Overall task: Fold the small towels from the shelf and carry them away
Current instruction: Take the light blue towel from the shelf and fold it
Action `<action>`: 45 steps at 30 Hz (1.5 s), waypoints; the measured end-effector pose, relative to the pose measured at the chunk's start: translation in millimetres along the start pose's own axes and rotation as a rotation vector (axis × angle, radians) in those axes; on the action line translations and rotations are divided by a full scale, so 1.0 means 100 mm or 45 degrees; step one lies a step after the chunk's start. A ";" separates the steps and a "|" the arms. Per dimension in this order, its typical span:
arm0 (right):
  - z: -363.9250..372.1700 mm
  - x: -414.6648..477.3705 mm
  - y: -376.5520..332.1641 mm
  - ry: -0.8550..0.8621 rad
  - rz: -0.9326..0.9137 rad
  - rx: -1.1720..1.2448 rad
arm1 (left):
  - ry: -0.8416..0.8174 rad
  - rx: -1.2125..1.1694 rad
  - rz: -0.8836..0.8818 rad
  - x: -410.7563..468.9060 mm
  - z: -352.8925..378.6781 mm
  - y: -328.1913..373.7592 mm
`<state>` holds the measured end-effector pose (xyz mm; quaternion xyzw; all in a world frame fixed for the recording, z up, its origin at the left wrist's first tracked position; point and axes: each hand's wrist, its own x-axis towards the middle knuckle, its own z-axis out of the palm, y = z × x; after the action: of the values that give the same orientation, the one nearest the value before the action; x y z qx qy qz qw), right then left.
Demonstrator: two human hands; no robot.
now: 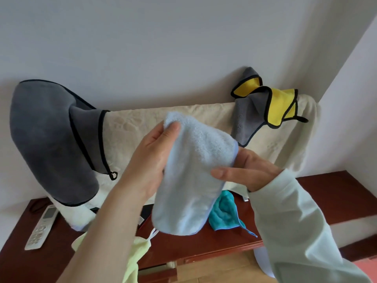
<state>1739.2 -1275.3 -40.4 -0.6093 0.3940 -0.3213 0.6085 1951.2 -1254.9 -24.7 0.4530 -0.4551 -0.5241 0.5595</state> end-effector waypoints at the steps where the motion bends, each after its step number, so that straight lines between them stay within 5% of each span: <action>1: 0.01 0.00 0.00 0.001 -0.008 -0.018 | -0.044 0.028 0.007 0.00 -0.05 0.01; 6: 0.08 0.04 0.00 0.181 -0.094 0.119 | -0.271 0.208 -0.043 -0.01 -0.31 0.11; 14: 0.19 0.09 -0.02 0.198 -0.328 0.239 | 0.063 0.408 -0.097 -0.01 -0.34 0.12; 17: 0.18 0.09 0.00 0.206 -0.401 0.270 | -0.139 0.203 -0.128 -0.08 -0.40 0.14; 21: 0.14 0.06 -0.02 0.205 -0.470 0.229 | -0.375 0.338 -0.053 -0.14 -0.42 0.15; 34: 0.17 -0.06 -0.11 0.474 -0.527 -0.209 | -0.060 0.572 0.241 -0.13 -0.36 0.18; 39: 0.04 -0.13 -0.14 0.239 -0.412 -0.136 | -0.128 0.508 0.283 -0.18 -0.39 0.24; 45: 0.02 -0.20 -0.22 0.306 -0.460 -0.378 | -0.017 0.657 0.427 -0.27 -0.32 0.36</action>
<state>1733.4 -1258.2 -16.6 -0.7098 0.3911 -0.4335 0.3940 1987.6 -1225.3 4.0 0.4953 -0.6453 -0.2943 0.5016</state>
